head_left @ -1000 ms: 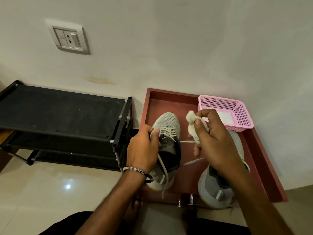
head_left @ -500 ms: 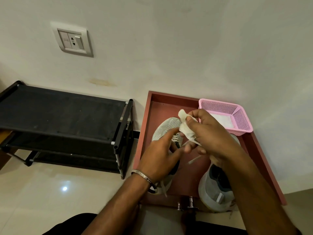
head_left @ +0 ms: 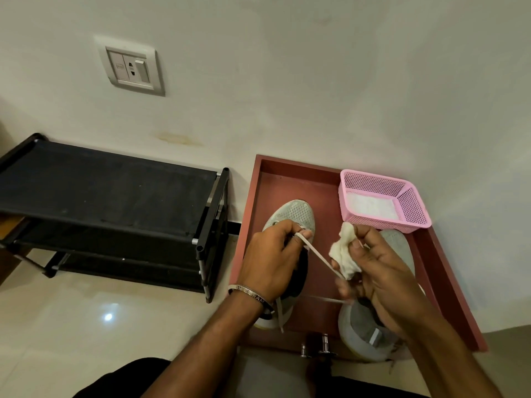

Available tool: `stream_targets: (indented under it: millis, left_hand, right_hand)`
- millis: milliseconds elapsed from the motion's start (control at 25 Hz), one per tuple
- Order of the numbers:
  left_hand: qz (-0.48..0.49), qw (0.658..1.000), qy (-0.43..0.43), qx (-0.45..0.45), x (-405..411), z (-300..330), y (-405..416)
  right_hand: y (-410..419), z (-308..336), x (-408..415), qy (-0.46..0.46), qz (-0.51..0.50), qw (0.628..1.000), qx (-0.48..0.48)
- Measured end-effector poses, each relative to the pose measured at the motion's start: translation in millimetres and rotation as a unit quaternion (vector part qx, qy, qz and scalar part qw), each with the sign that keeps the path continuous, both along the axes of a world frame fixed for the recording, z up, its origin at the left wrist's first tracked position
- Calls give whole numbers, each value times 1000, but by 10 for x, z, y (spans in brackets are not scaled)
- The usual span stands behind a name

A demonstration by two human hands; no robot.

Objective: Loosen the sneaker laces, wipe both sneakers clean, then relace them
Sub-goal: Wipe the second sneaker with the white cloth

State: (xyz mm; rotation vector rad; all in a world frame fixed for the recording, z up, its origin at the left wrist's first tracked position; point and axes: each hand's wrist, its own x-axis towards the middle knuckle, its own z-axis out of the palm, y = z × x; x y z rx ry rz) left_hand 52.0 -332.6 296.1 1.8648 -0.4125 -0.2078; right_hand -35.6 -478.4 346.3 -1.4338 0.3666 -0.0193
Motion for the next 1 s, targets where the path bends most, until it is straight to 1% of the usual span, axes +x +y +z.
stream_targets:
  millis: [120,160,240,280,320,400,440,480,560,640,680,760,800,880,960,1000]
  left_hand:
    - [-3,1000,-6,22,-5,-24,-16]
    - [-9,1000,-8,27,-9,-24,-21]
    - [-21,999,-8,31,-19,-18,-33]
    - [-27,999,-10,36,-22,-21,-41]
    - [-35,998,-16,40,-28,-17,-45]
    - [-58,998,-23,27,-48,4,-48]
    - [-65,998,-21,5,-57,24,-45]
    - [-62,998,-16,-27,-57,63,-35]
    - [-24,995,5,-97,9,118,23]
    - [37,988,23,-149,122,162,125]
    - [69,984,22,-162,181,179,193]
    - [131,976,14,-176,287,215,355]
    - [164,969,11,-185,332,234,440]
    - [237,952,8,-191,432,231,614]
    - [286,946,26,-152,536,153,768]
    - [287,949,43,-119,576,103,819]
  right_hand:
    - [48,84,93,-38,-44,998,-21]
    - [54,133,128,-46,-57,996,-58]
    - [52,276,200,-49,-82,976,-197]
    - [64,349,244,-61,-84,967,-234]
    - [91,416,288,-78,-78,968,-227]
    - [189,535,350,-105,-56,984,-136]
    - [231,563,368,-113,-55,986,-107]
    - [256,558,382,-118,-69,985,-110]
    - [229,442,388,-133,-130,968,-169]
    - [155,208,364,-121,-181,956,-197]
    - [133,65,349,-101,-186,959,-190]
    - [149,-224,329,-57,-167,973,-152]
    - [153,-349,325,-48,-154,975,-154]
    - [143,-494,329,-66,-145,969,-189]
    - [107,-554,349,-89,-142,958,-234]
    - [92,-572,350,-92,-132,953,-257]
